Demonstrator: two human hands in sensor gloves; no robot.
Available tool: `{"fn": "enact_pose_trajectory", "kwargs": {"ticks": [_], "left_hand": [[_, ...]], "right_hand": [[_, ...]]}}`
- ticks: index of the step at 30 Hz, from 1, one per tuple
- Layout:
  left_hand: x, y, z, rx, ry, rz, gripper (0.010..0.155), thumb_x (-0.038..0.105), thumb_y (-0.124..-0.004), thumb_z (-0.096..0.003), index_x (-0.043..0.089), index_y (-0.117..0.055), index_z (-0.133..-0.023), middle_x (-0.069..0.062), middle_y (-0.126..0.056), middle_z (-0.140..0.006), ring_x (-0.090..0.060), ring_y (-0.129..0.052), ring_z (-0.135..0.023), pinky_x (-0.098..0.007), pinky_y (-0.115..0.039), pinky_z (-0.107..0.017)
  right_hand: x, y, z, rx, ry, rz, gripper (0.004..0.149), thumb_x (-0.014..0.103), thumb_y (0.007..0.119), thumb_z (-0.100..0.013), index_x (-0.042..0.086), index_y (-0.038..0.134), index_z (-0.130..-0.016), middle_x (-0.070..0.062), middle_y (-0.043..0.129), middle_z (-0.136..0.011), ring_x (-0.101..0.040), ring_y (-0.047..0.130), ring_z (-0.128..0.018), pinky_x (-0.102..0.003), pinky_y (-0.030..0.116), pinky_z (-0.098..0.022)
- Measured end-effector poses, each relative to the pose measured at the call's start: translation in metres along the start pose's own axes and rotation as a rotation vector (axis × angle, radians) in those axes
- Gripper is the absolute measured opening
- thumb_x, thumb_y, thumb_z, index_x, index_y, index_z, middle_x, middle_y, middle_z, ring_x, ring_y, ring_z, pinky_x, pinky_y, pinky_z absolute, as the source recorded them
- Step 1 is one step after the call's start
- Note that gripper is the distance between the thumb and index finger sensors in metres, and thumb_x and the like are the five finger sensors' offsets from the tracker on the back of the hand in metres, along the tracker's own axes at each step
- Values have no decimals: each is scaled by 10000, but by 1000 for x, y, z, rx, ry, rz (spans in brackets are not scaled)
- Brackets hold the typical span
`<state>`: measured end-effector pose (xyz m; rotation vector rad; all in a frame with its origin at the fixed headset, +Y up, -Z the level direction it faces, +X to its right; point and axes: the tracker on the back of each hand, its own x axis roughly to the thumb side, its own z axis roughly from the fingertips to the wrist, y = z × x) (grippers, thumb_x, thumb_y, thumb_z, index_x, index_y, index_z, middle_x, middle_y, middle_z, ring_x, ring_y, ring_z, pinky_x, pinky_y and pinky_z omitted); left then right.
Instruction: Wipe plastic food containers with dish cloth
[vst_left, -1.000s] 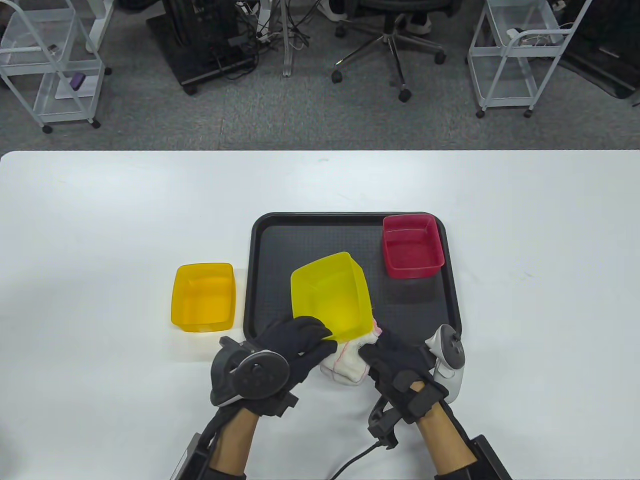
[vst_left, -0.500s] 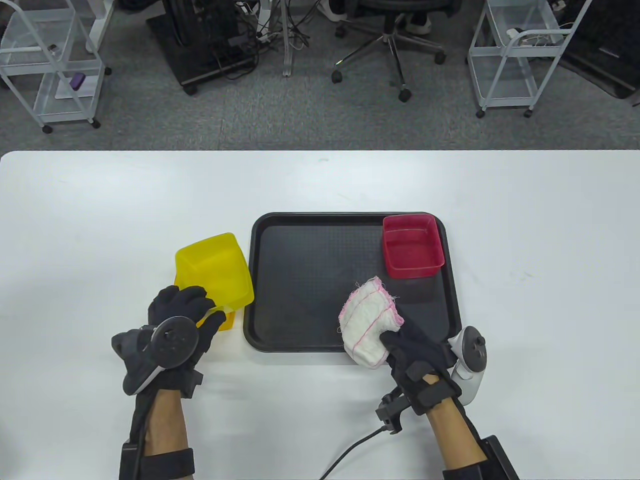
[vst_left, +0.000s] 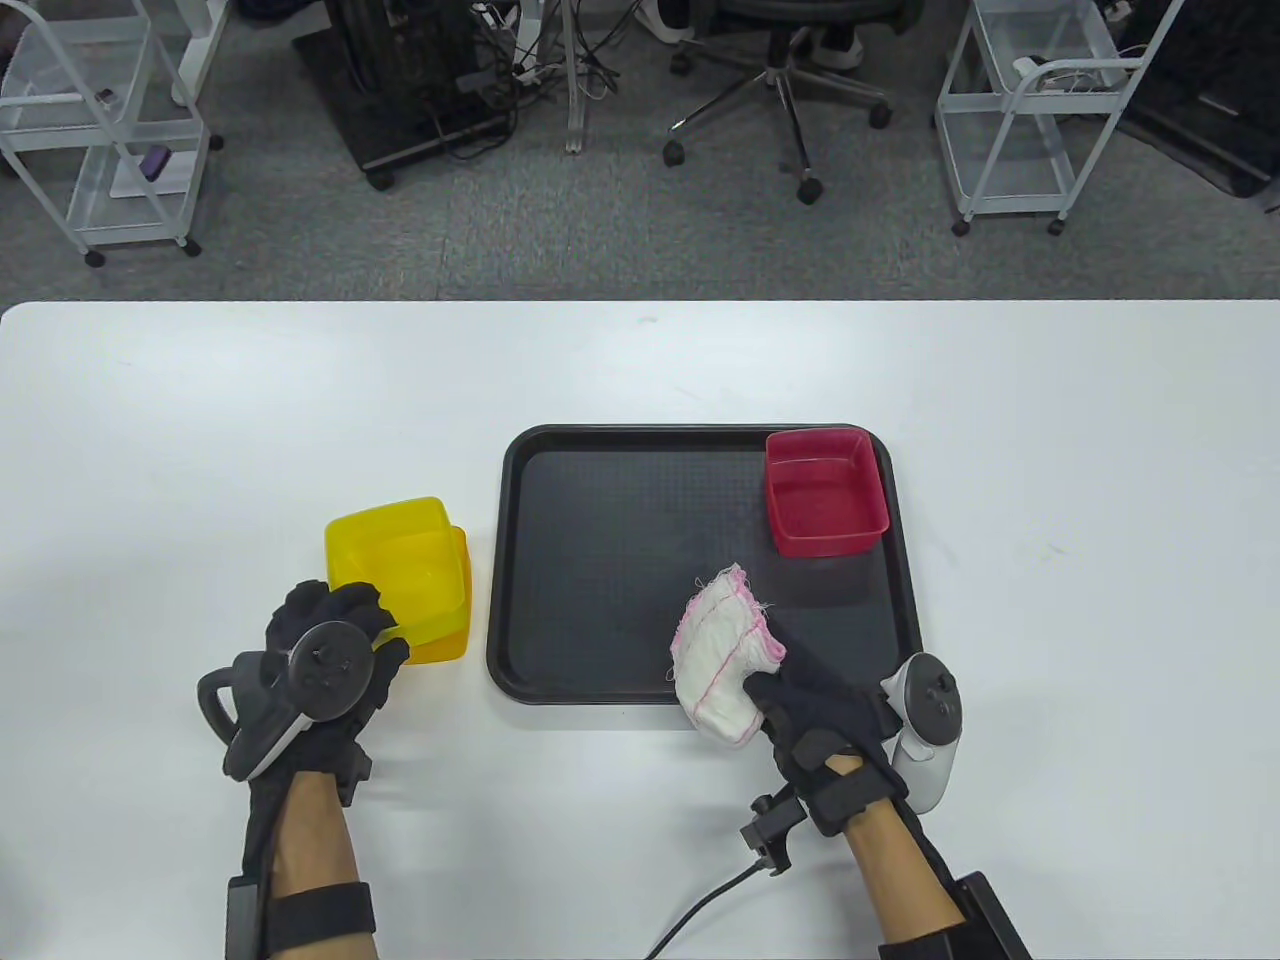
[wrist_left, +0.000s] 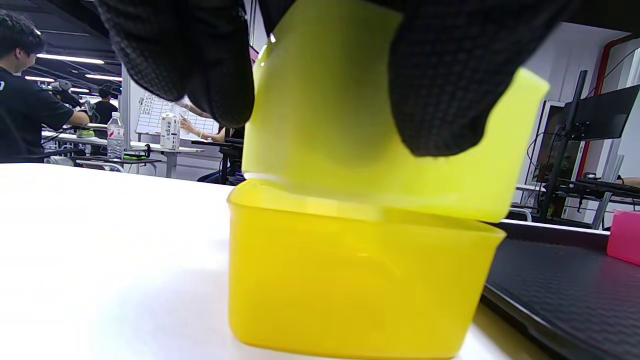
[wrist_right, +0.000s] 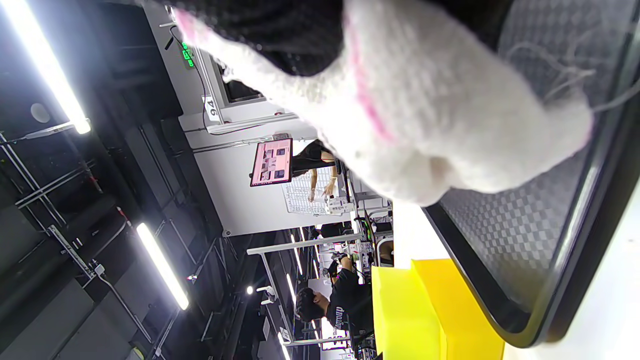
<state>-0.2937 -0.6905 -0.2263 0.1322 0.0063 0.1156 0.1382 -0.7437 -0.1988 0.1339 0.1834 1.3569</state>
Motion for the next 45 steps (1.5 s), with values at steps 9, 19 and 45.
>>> {"fn": "enact_pose_trajectory", "kwargs": {"ticks": [9, 19, 45], "left_hand": [[-7, -3, 1, 12, 19, 42, 400, 425, -924, -436, 289, -938, -812, 120, -849, -1052, -378, -761, -1091, -520, -689, -806], [-15, -1, 0, -8, 20, 94, 371, 345, -905, -451, 276, -936, -814, 120, -830, -1074, -375, -757, -1103, -509, -702, -806], [-11, -8, -3, -59, 27, 9, 415, 276, -874, -479, 348, -901, -887, 112, -748, -1155, -386, -738, -1108, -540, -687, -800]], "right_hand": [[-1, 0, -1, 1, 1, 43, 507, 87, 716, -491, 55, 597, -983, -291, 666, -981, -514, 777, -803, -537, 787, -513], [-1, 0, -1, -1, -7, 62, 508, 86, 717, -491, 54, 597, -984, -294, 665, -981, -515, 776, -803, -539, 786, -512], [-1, 2, 1, 11, -27, 78, 507, 83, 719, -490, 53, 602, -982, -294, 670, -978, -519, 776, -801, -542, 784, -510]]}}
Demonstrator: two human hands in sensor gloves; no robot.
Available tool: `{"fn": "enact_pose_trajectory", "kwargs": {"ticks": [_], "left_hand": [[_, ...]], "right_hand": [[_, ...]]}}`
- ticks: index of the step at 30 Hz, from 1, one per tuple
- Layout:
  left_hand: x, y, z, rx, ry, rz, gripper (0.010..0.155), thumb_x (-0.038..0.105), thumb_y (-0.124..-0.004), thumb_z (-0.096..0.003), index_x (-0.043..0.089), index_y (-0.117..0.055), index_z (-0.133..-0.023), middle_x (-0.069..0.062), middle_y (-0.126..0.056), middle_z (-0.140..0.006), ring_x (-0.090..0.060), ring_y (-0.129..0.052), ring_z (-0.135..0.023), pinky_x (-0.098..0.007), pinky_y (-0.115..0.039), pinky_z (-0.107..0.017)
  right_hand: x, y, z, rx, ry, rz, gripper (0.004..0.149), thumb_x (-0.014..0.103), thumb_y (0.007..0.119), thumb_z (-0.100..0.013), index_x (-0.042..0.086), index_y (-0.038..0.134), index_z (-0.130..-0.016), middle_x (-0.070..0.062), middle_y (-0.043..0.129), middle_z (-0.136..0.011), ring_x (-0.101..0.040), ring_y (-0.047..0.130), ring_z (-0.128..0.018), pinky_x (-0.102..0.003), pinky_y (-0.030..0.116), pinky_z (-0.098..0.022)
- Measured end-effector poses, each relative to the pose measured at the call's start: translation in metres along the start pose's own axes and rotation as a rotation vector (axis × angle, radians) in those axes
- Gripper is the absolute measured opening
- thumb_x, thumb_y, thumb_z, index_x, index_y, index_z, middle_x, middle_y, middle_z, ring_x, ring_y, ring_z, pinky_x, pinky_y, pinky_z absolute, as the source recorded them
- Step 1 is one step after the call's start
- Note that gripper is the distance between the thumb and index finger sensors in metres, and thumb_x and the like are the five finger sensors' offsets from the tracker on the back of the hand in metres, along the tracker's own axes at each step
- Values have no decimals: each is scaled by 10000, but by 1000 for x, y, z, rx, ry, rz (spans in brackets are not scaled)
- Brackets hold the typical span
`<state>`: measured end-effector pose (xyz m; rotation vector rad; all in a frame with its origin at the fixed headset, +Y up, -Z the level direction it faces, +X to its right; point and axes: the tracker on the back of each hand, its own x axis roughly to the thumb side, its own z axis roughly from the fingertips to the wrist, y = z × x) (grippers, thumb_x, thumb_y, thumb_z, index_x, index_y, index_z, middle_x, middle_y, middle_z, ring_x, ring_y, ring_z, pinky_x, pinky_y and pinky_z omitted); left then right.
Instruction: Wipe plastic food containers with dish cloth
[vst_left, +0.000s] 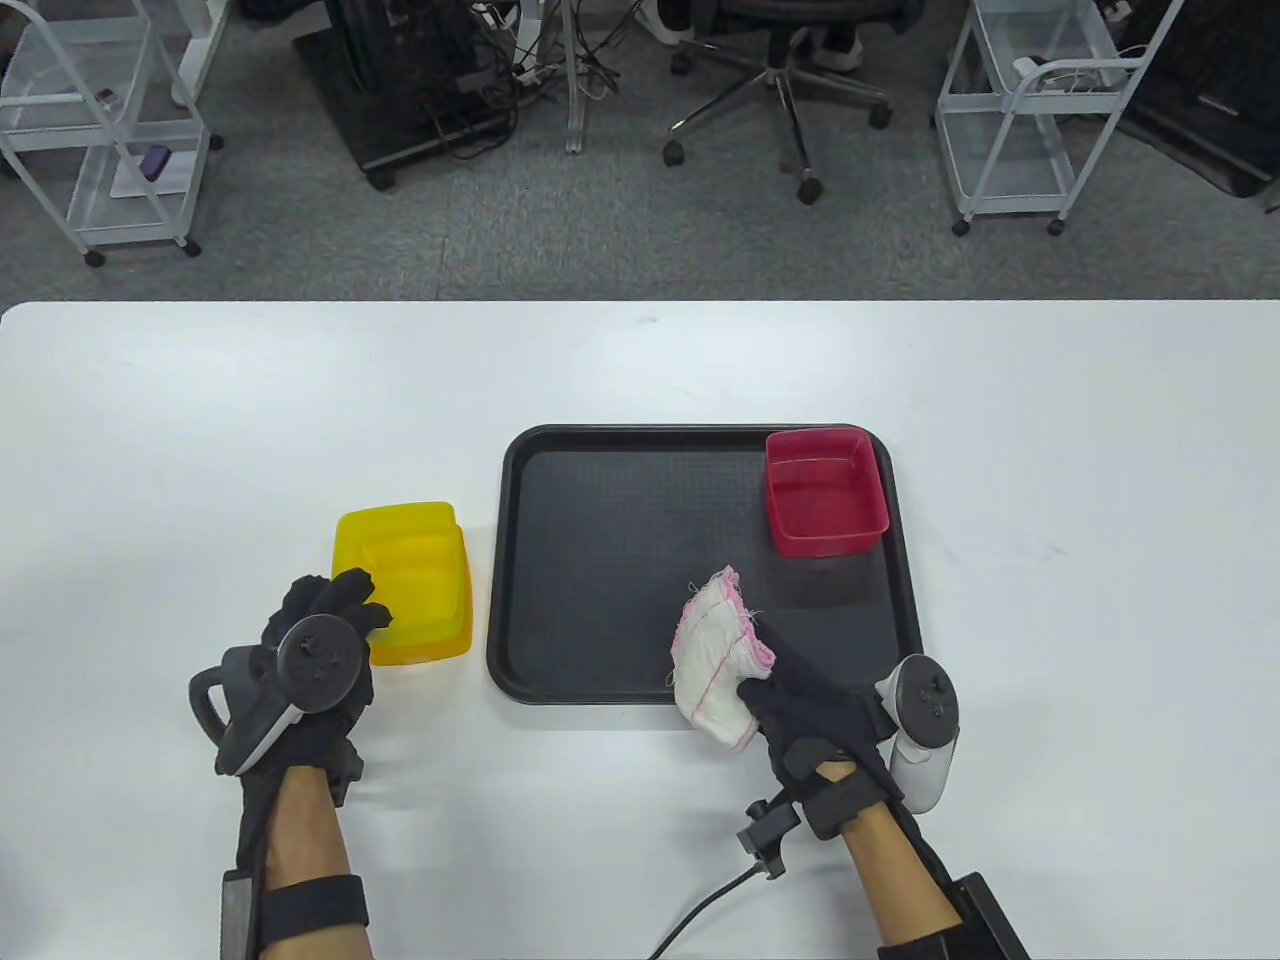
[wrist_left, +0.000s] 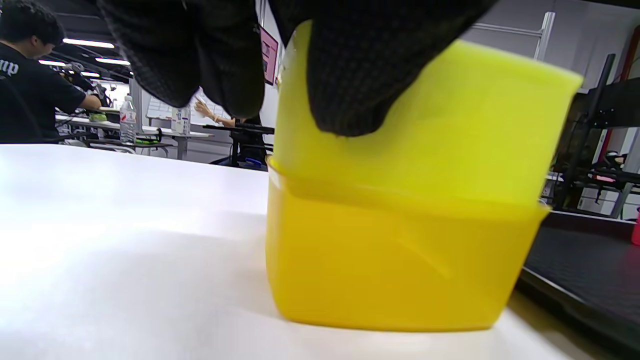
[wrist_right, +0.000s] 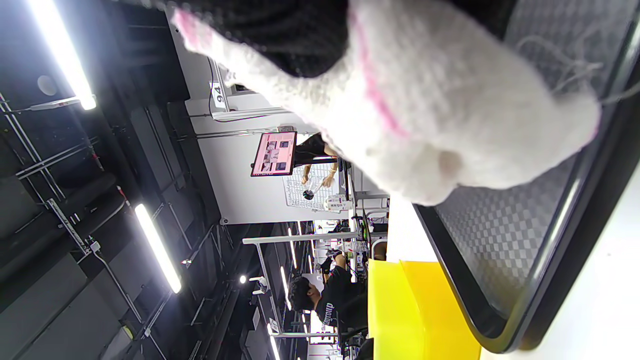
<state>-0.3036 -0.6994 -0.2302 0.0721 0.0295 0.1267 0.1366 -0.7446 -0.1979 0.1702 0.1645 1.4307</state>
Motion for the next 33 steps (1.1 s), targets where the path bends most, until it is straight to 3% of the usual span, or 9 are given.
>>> {"fn": "enact_pose_trajectory", "kwargs": {"ticks": [5, 8, 11, 15, 20, 24, 33], "left_hand": [[8, 7, 2, -66, -54, 85, 549, 374, -868, -478, 338, -800, -1021, -10, -594, -1244, -510, -524, -1148, -679, -487, -800], [29, 23, 5, 54, -123, 155, 624, 469, -835, -494, 312, -724, -1088, -42, -509, -1269, -537, -385, -1155, -712, -342, -786], [71, 39, 10, 180, -211, 200, 690, 552, -784, -507, 298, -647, -1134, -56, -452, -1280, -538, -322, -1155, -705, -297, -793], [143, 43, 17, 245, -347, 127, 741, 613, -728, -508, 302, -573, -1162, -59, -462, -1275, -532, -385, -1149, -687, -381, -806], [234, 23, 4, 82, -513, 39, 771, 614, -726, -512, 276, -543, -1181, -70, -498, -1269, -546, -503, -1128, -676, -493, -802], [283, 3, -23, 45, -524, -28, 773, 610, -727, -512, 280, -522, -1181, -58, -497, -1265, -526, -551, -1123, -662, -526, -802], [347, -54, -71, -50, -472, -95, 758, 574, -762, -514, 296, -502, -1170, -11, -494, -1256, -443, -694, -1082, -621, -597, -800]], "right_hand": [[6, -3, 1, -26, -40, 39, 503, 79, 720, -488, 57, 611, -979, -288, 673, -981, -520, 775, -802, -546, 780, -512], [16, -8, 0, -74, -99, 112, 500, 67, 722, -484, 55, 625, -974, -291, 680, -978, -529, 771, -800, -558, 771, -511], [37, -20, 0, -146, -172, 280, 495, 55, 727, -478, 60, 645, -966, -286, 691, -977, -535, 768, -802, -570, 763, -512], [55, -40, 1, -233, -211, 473, 492, 52, 728, -473, 65, 656, -959, -279, 700, -975, -531, 772, -804, -572, 761, -514], [54, -71, 9, -293, -160, 533, 491, 42, 730, -471, 56, 662, -957, -286, 699, -974, -543, 764, -803, -586, 751, -514], [52, -88, 13, -355, -118, 540, 490, 41, 730, -471, 55, 662, -956, -289, 699, -973, -545, 762, -803, -588, 749, -513], [43, -99, 15, -434, -79, 487, 489, 42, 730, -467, 47, 664, -951, -295, 702, -965, -544, 766, -794, -588, 752, -506]]}}
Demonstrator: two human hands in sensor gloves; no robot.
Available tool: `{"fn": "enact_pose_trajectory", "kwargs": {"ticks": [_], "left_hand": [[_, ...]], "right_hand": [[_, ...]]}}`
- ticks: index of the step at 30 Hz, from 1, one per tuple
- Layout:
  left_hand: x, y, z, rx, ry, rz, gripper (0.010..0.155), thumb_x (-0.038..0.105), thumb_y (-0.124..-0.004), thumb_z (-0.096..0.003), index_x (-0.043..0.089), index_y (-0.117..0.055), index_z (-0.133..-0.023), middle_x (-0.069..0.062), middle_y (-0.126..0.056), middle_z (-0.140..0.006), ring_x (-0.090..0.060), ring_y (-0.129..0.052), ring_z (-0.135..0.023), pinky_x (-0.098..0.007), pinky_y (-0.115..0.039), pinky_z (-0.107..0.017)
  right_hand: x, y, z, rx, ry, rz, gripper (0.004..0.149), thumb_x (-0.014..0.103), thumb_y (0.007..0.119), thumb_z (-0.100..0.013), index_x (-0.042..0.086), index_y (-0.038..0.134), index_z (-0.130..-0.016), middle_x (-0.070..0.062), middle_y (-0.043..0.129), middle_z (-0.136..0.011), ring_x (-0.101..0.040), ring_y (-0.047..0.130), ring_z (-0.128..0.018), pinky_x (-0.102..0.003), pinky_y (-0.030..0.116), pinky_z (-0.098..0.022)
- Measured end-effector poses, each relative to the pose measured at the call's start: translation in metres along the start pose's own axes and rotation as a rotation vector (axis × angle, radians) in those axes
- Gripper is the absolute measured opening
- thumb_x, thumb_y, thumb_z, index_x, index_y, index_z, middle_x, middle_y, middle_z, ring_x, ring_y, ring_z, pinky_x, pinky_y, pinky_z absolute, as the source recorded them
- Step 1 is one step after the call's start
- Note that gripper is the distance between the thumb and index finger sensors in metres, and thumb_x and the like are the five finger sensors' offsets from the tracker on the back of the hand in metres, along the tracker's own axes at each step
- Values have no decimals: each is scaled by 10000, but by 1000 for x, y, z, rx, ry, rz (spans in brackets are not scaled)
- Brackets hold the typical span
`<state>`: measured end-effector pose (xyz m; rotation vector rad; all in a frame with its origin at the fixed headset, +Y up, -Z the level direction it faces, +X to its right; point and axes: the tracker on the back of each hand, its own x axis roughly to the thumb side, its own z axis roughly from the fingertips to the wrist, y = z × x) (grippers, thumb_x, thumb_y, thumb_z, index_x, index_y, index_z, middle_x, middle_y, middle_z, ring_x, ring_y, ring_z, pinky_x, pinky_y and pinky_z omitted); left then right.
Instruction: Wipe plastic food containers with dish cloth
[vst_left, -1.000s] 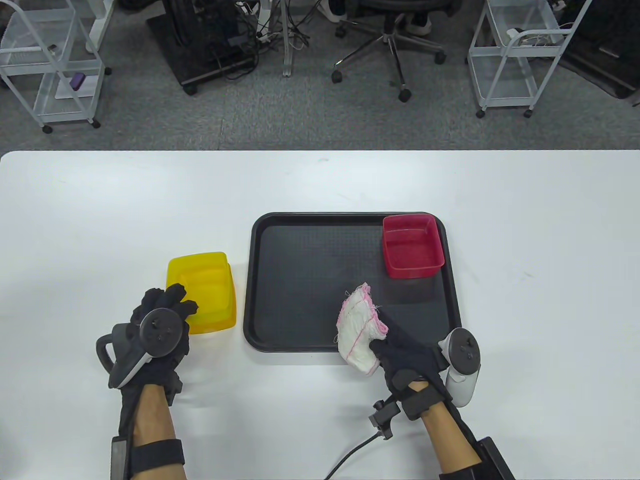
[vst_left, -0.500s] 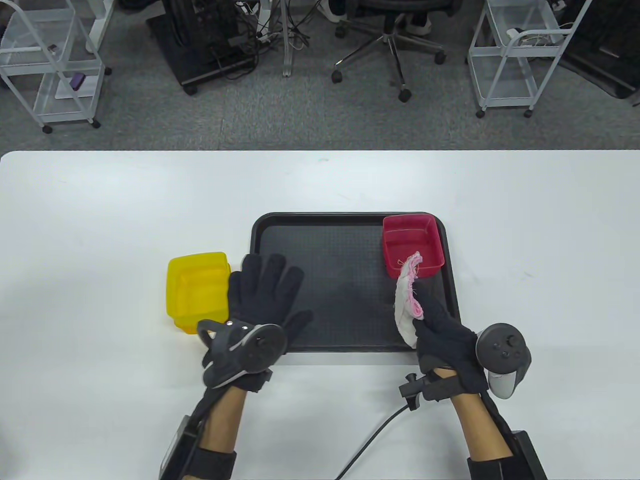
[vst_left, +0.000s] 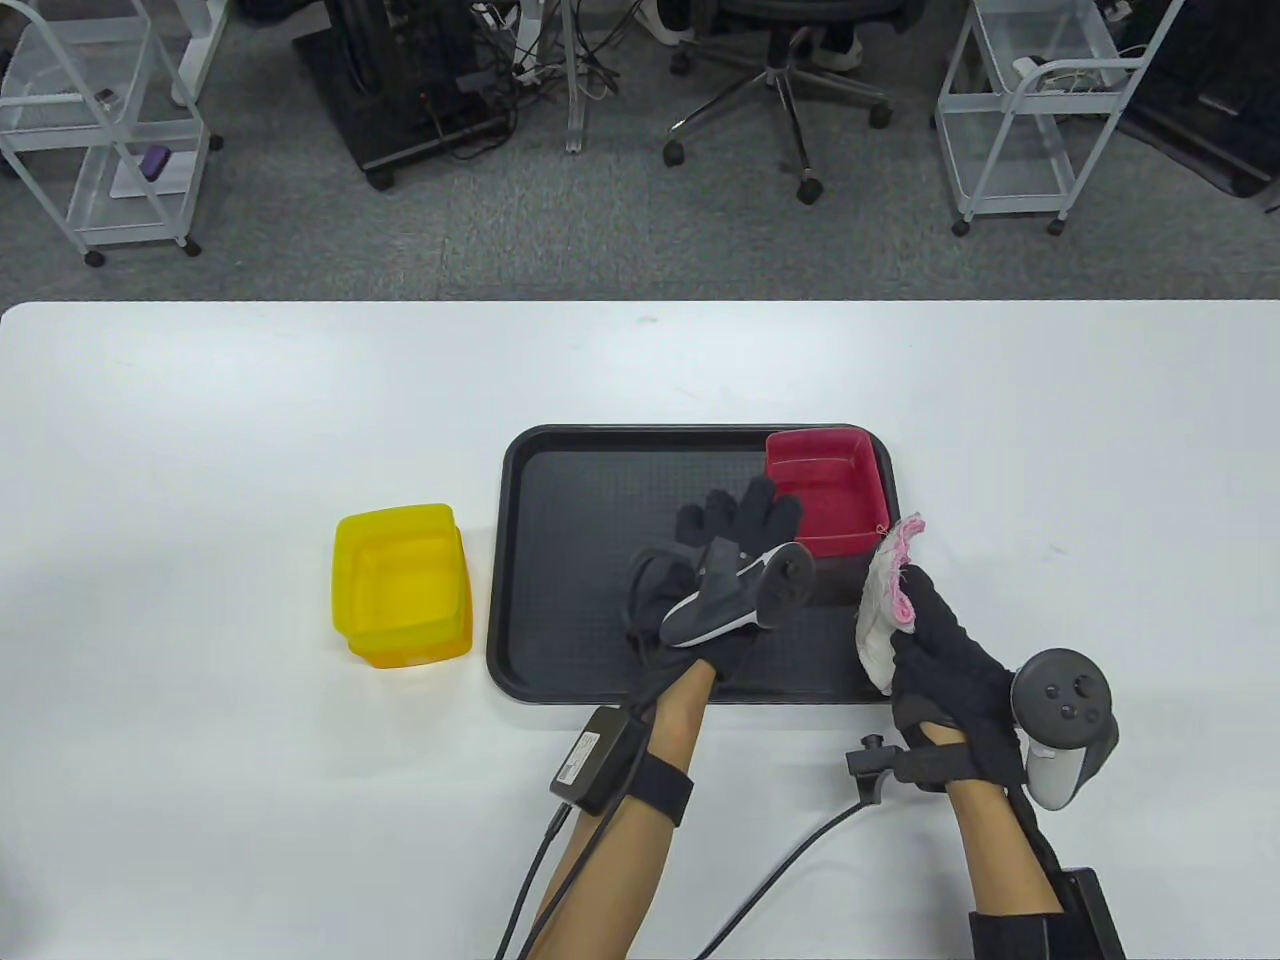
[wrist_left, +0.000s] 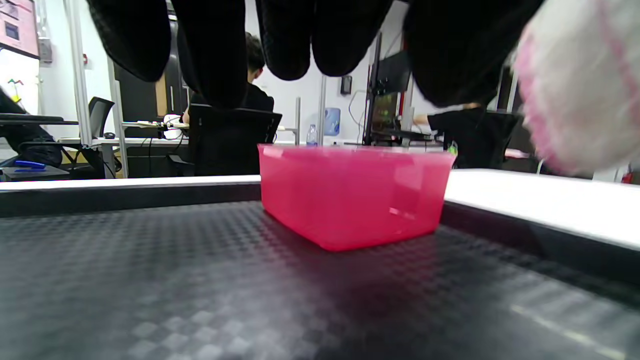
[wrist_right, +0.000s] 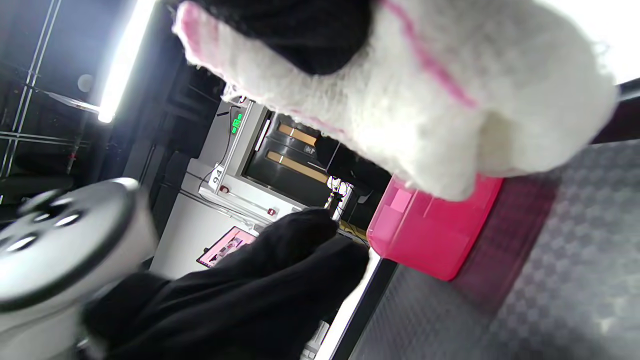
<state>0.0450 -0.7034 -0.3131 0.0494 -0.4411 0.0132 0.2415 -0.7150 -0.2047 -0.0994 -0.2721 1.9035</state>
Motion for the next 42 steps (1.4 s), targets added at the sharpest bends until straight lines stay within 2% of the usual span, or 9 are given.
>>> {"fn": "enact_pose_trajectory", "kwargs": {"ticks": [5, 10, 14, 18, 21, 27, 33, 37, 42], "left_hand": [[15, -19, -27, -80, 2, -80, 738, 560, -775, -513, 328, -509, -1161, 26, -512, -1251, -394, -766, -1053, -589, -646, -797], [26, -33, -45, -163, 39, -100, 579, 505, -798, -523, 350, -689, -1070, 86, -754, -1133, -311, -906, -967, -554, -715, -775], [24, -32, -47, -111, 87, -92, 407, 459, -801, -530, 362, -840, -924, 115, -922, -969, -261, -992, -877, -514, -777, -736], [15, -30, -45, -162, 82, -121, 416, 459, -800, -531, 371, -818, -938, 124, -906, -988, -278, -977, -906, -506, -787, -732], [10, -25, -38, -116, 61, -166, 391, 440, -817, -511, 340, -864, -887, 108, -952, -909, -275, -1011, -853, -469, -829, -710], [2, 13, 5, 14, -57, -229, 398, 441, -820, -498, 334, -855, -879, 107, -946, -883, -282, -1005, -830, -460, -840, -709], [7, 37, 85, 157, -246, -295, 397, 458, -834, -484, 333, -865, -859, 111, -955, -853, -277, -1012, -800, -451, -858, -698], [15, 43, 132, 239, -304, -323, 396, 462, -833, -481, 331, -871, -852, 108, -959, -842, -274, -1021, -781, -445, -869, -687], [19, 40, 162, 262, -317, -336, 398, 459, -839, -479, 318, -882, -849, 94, -970, -822, -285, -1029, -754, -452, -873, -670]], "right_hand": [[-7, -2, 0, -16, 31, -2, 490, 45, 732, -465, 48, 666, -950, -294, 707, -961, -543, 770, -791, -585, 755, -503], [-11, -5, 3, -45, 62, -30, 488, 46, 731, -464, 45, 667, -948, -296, 709, -957, -543, 771, -786, -584, 757, -500], [-10, -7, 3, -41, 63, -43, 488, 47, 731, -465, 47, 667, -948, -294, 708, -958, -540, 772, -788, -583, 757, -500], [-12, -6, 3, -46, 74, -66, 489, 48, 731, -465, 48, 665, -949, -293, 708, -958, -541, 772, -788, -582, 758, -499], [-11, -5, 3, -44, 71, -79, 489, 47, 732, -465, 47, 666, -949, -293, 708, -959, -541, 772, -788, -582, 758, -500], [-10, -8, 2, -48, 30, -128, 482, 49, 736, -466, 59, 680, -945, -277, 723, -961, -530, 782, -793, -577, 760, -507], [28, -5, 5, -113, -253, -197, 471, 50, 741, -469, 86, 696, -937, -246, 733, -970, -517, 772, -815, -573, 755, -529], [61, 15, 18, -22, -386, -10, 464, 50, 748, -464, 94, 720, -925, -238, 751, -965, -512, 782, -814, -568, 764, -528], [74, 48, 29, 79, -447, 258, 460, 44, 751, -463, 87, 729, -921, -247, 760, -958, -518, 780, -812, -575, 760, -526]]}}
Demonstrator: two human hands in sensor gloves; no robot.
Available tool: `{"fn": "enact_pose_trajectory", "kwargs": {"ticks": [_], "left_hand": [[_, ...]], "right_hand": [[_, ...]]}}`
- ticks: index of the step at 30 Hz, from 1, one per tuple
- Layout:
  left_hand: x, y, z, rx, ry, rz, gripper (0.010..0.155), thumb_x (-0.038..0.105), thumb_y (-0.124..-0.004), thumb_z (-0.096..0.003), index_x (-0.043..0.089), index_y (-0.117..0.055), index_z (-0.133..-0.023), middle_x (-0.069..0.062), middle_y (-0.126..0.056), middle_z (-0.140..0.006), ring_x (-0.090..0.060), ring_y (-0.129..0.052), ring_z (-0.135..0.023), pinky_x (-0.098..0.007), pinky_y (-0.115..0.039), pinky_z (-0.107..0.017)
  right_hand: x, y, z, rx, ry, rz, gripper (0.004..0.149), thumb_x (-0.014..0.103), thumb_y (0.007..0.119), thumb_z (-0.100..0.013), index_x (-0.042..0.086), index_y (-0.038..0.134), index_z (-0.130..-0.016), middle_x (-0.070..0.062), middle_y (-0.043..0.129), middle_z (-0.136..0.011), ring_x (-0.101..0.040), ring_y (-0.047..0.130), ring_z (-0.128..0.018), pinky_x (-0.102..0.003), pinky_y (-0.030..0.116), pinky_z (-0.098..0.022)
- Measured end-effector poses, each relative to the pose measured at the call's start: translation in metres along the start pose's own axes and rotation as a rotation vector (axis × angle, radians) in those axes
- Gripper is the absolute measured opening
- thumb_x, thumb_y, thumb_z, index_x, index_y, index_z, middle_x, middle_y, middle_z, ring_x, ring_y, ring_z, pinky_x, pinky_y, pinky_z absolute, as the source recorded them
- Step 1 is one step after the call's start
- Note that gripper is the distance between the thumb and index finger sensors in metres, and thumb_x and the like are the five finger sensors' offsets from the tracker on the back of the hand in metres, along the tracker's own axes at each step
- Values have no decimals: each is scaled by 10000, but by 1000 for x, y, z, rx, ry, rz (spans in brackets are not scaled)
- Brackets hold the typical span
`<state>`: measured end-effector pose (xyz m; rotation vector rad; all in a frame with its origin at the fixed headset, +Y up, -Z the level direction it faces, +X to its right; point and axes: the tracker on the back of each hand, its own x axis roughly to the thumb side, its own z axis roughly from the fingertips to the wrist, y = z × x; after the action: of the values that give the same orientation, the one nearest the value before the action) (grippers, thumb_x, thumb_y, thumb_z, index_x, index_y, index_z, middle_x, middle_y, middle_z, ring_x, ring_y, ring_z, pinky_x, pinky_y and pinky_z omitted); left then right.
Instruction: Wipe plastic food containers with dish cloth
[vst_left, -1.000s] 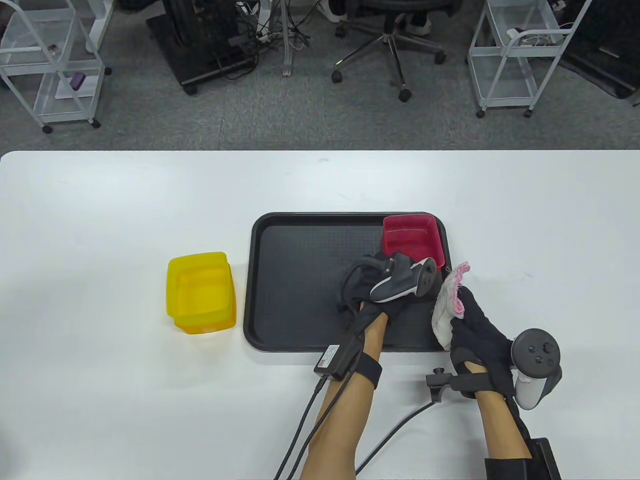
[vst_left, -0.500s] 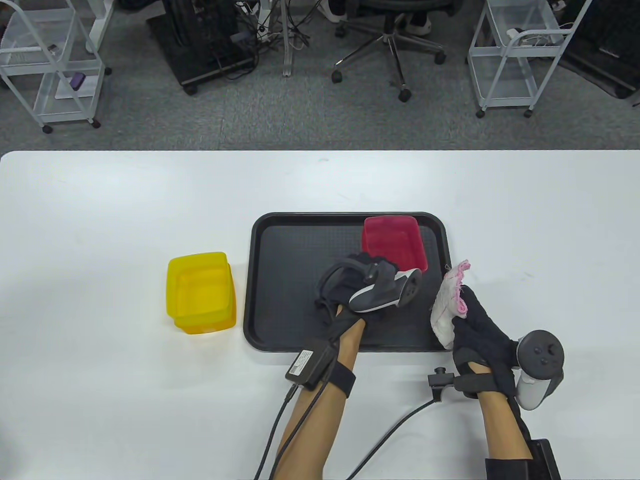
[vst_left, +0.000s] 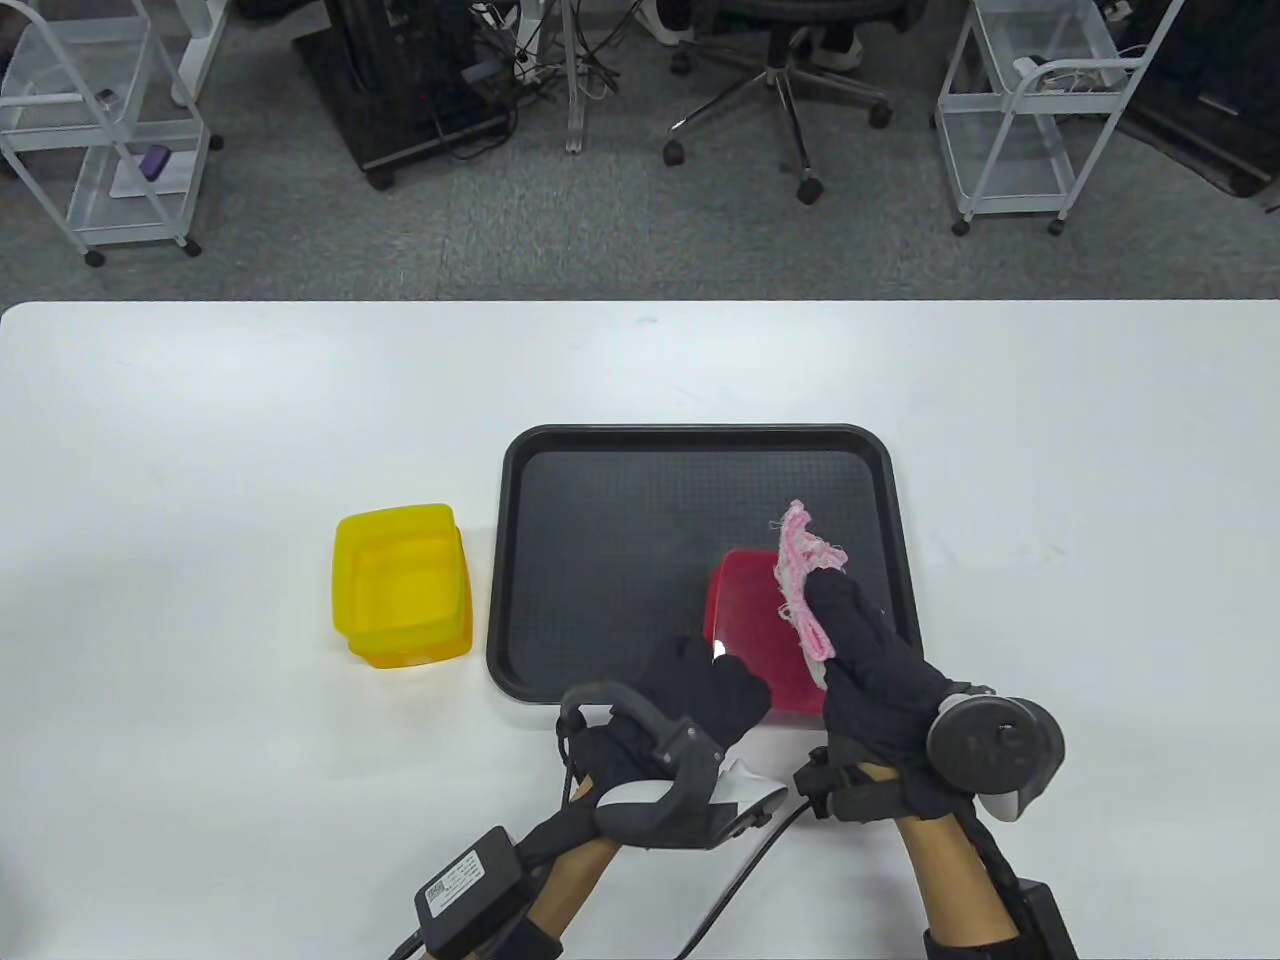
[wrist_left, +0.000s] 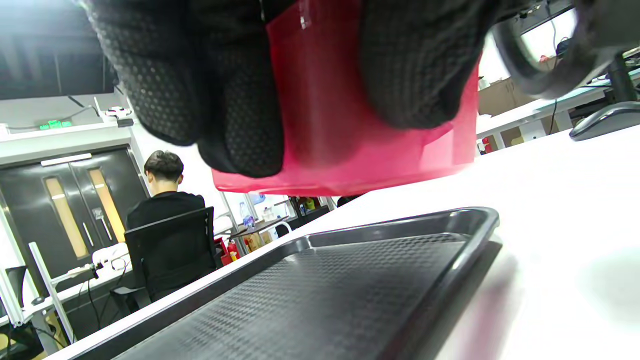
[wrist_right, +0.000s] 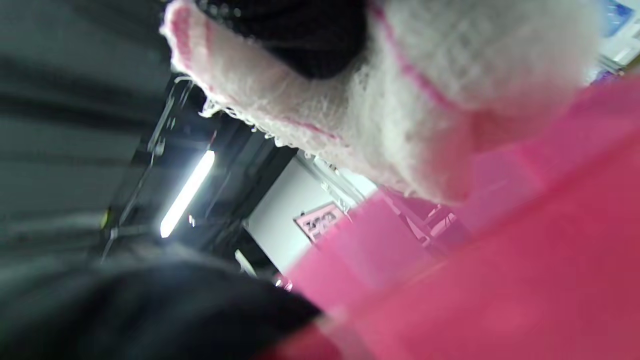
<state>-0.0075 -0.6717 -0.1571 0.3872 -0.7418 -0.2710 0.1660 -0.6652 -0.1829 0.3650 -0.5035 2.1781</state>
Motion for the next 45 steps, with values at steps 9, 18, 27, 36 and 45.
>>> {"fn": "enact_pose_trajectory", "kwargs": {"ticks": [9, 18, 27, 36, 45], "left_hand": [[14, 13, 7, 100, -35, -40, 400, 459, -846, -469, 302, -900, -833, 85, -989, -790, -283, -1045, -726, -455, -887, -656], [12, 19, 10, 158, -78, -32, 376, 455, -878, -447, 332, -922, -799, 95, -1014, -754, -256, -1078, -677, -440, -921, -645], [12, 1, 13, 81, -120, -40, 370, 456, -891, -436, 351, -928, -789, 112, -1014, -751, -230, -1072, -697, -414, -913, -662], [22, 6, 10, 97, -121, -10, 386, 449, -891, -438, 325, -926, -803, 95, -1009, -758, -225, -1083, -673, -412, -922, -649], [12, 6, 14, 207, -6, 57, 380, 443, -886, -449, 311, -919, -804, 74, -1003, -754, -237, -1083, -650, -420, -921, -639]], "right_hand": [[21, 24, -7, 186, 68, 332, 464, 48, 762, -465, 83, 725, -926, -250, 752, -956, -513, 784, -814, -564, 777, -523], [-5, 13, -12, 395, 349, -383, 471, 52, 771, -453, 54, 719, -921, -273, 777, -919, -501, 808, -758, -570, 782, -476], [22, 27, -9, 646, 269, 297, 414, 26, 772, -446, 87, 817, -852, -219, 844, -902, -487, 848, -781, -562, 791, -499], [28, 40, -6, 344, 118, 844, 417, 51, 791, -440, 157, 827, -842, -153, 845, -920, -434, 825, -830, -523, 819, -523], [-6, 19, -8, 310, 440, -409, 439, 63, 772, -451, 114, 778, -888, -232, 782, -933, -482, 760, -777, -543, 798, -470]]}}
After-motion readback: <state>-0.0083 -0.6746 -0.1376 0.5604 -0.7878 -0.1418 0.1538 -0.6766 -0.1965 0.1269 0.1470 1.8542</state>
